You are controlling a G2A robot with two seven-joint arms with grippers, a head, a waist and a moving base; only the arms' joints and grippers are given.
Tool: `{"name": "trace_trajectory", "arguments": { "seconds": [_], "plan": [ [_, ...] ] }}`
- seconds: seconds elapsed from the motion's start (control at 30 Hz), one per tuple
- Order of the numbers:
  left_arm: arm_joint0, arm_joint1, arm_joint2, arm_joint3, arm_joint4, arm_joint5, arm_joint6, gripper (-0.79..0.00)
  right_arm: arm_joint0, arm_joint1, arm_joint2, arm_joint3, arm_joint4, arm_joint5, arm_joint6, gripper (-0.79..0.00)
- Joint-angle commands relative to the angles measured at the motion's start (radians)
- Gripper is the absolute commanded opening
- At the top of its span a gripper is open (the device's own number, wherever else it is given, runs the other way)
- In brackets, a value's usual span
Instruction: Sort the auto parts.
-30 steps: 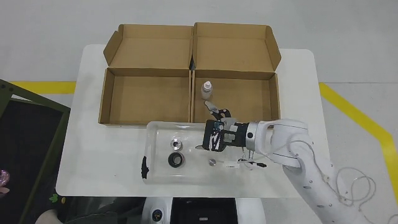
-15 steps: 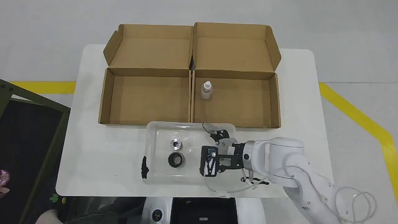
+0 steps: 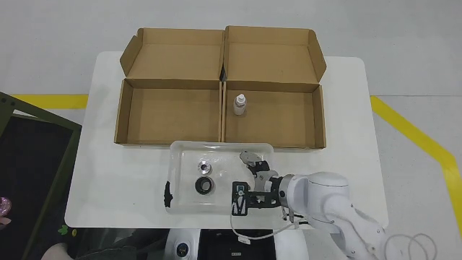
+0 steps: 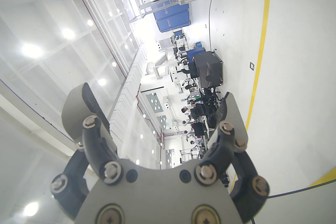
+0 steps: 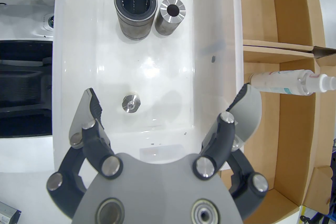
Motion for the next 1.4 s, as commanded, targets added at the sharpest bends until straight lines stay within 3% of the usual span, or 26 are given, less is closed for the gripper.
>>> {"name": "trace_trajectory", "arguments": {
  "seconds": [0.0, 0.67, 0.77, 0.87, 0.9, 1.0, 1.17, 1.37],
  "plan": [
    [0.000, 0.000, 0.000, 0.000, 0.000, 0.000, 0.000, 0.000, 0.005, 0.000, -0.010, 0.007, -0.016, 0.005, 0.027, 0.000],
    [0.000, 0.000, 0.000, 0.000, 0.000, 0.000, 0.000, 0.000, 0.091, -0.020, -0.147, 0.056, -0.022, 0.022, 0.242, -0.003],
    [0.000, 0.000, 0.000, 0.000, 0.000, 0.000, 0.000, 0.000, 0.096, -0.021, -0.160, 0.059, -0.021, 0.026, 0.256, -0.095],
    [0.000, 0.000, 0.000, 0.000, 0.000, 0.000, 0.000, 0.000, 0.103, -0.021, -0.175, 0.070, -0.024, 0.032, 0.262, -0.117],
    [0.000, 0.000, 0.000, 0.000, 0.000, 0.000, 0.000, 0.000, 0.108, -0.020, -0.181, 0.076, -0.026, 0.033, 0.264, -0.234],
    [0.000, 0.000, 0.000, 0.000, 0.000, 0.000, 0.000, 0.000, 0.121, -0.020, -0.198, 0.087, -0.026, 0.034, 0.265, -0.363],
    [0.000, 0.000, 0.000, 0.000, 0.000, 0.000, 0.000, 0.000, 0.144, -0.020, -0.225, 0.094, -0.018, 0.044, 0.274, -0.416],
    [0.000, 0.000, 0.000, 0.000, 0.000, 0.000, 0.000, 0.000, 0.158, -0.016, -0.246, 0.093, -0.012, 0.055, 0.285, -0.536]
  ]
}}
